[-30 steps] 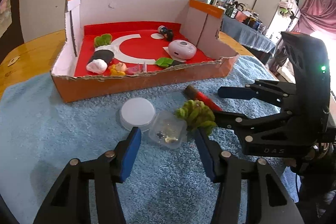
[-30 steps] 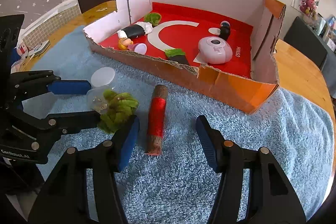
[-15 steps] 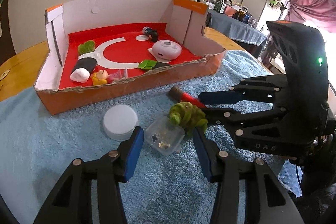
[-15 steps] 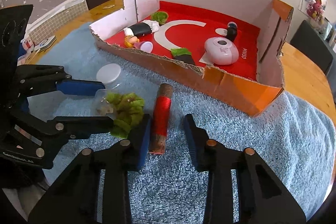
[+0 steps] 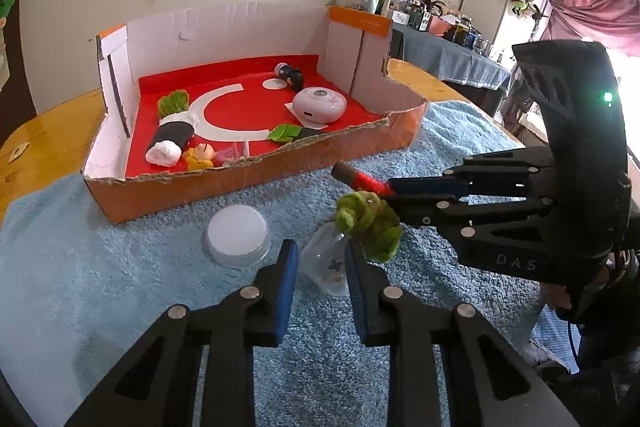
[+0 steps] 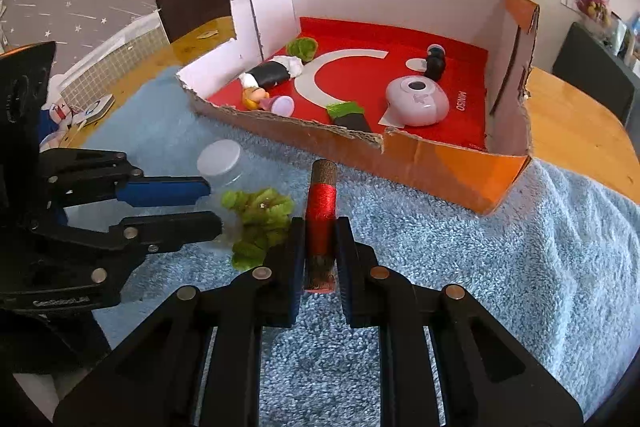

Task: Organize objects
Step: 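Grasp the clear plastic container with the left gripper while the right grasps the red spool, then carry the clear container and red spool over the box with both grippers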

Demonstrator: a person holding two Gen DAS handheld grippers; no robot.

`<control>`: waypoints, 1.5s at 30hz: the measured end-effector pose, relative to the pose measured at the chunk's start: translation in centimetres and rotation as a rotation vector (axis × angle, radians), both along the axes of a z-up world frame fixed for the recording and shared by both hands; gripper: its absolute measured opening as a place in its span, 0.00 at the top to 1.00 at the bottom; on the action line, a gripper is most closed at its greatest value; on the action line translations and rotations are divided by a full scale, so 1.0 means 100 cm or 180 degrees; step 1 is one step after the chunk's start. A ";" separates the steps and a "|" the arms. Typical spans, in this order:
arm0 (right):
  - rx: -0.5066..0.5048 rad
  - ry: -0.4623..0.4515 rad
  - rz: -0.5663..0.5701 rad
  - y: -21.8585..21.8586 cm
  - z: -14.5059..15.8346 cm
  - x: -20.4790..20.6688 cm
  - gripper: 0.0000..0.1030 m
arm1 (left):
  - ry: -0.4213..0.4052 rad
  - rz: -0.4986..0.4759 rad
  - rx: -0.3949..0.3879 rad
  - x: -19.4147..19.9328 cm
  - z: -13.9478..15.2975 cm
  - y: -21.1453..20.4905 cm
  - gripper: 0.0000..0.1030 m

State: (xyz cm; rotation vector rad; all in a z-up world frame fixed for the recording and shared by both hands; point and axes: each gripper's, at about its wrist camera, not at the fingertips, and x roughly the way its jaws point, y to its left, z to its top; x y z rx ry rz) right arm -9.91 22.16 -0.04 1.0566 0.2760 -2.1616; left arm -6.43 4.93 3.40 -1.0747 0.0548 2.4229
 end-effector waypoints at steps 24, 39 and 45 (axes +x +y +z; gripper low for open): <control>0.0020 -0.0117 -0.0049 0.005 -0.006 0.000 0.86 | -0.0057 -0.0175 -0.0262 -0.007 -0.014 0.014 0.58; 0.0139 0.0085 -0.0021 0.001 -0.002 0.008 0.86 | 0.0027 -0.0186 -0.0135 0.004 -0.004 0.009 0.58; -0.0070 0.0221 -0.0088 0.010 0.026 0.018 0.86 | 0.0278 -0.0053 -0.0020 0.018 0.026 -0.007 0.58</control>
